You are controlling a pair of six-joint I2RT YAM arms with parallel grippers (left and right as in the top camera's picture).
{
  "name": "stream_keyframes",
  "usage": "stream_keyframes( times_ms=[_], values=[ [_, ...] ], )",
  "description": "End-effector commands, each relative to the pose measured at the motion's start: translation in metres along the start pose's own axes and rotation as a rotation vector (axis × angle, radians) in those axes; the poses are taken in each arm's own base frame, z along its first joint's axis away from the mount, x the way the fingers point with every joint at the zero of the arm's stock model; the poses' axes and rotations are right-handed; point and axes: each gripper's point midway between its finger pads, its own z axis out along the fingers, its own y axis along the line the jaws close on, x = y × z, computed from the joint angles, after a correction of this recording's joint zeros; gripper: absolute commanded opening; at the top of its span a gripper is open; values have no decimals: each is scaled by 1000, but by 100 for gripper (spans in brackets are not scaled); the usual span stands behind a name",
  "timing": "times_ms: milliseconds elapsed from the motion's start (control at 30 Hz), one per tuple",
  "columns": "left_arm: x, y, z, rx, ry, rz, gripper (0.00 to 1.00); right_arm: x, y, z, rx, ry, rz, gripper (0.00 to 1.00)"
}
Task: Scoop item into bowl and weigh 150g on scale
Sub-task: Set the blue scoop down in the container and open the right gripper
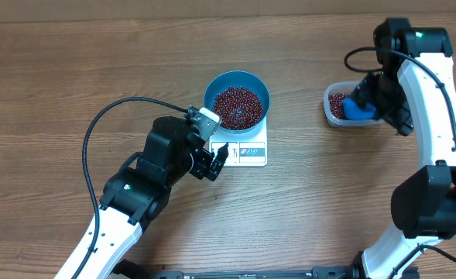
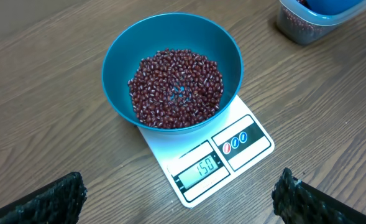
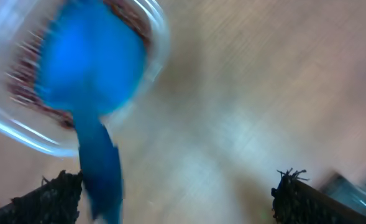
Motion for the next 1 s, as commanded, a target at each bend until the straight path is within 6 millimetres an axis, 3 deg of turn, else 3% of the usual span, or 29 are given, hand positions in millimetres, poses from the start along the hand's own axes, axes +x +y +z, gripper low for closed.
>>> stream_keyframes(
  times_ms=[0, 967],
  values=[
    [1, 2, 1, -7, 4, 16, 100, -2, -17, -18, 25, -43, 12, 100],
    [2, 2, 1, -7, 8, 15, 100, -13, -8, -14, -3, -94, 38, 100]
  ],
)
